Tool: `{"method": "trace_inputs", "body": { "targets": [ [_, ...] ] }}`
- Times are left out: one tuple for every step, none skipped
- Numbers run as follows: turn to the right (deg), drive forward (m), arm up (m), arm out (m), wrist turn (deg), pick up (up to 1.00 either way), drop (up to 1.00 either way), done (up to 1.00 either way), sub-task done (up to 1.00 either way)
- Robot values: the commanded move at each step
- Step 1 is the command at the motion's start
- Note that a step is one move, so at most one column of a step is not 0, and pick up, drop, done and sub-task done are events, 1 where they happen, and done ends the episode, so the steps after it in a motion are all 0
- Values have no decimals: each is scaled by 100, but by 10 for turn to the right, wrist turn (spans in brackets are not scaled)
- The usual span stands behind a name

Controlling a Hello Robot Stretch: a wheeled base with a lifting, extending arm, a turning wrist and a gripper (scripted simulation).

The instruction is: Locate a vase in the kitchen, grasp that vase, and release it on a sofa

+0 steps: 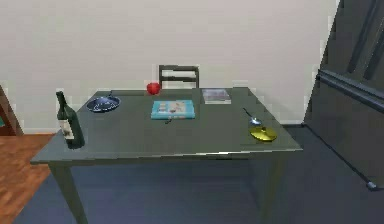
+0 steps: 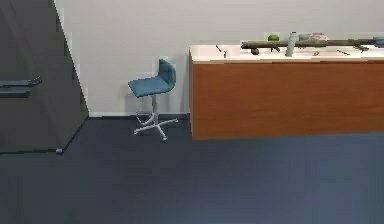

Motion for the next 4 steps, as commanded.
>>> {"method": "trace_inputs", "body": {
  "targets": [
    [0, 20, 0, 0, 0, 0, 0, 0, 0],
    [-450, 0, 0, 0, 0, 0, 0, 0, 0],
    [-150, 0, 0, 0, 0, 0, 0, 0, 0],
    [450, 0, 0, 0, 0, 0, 0, 0, 0]
  ]
}}
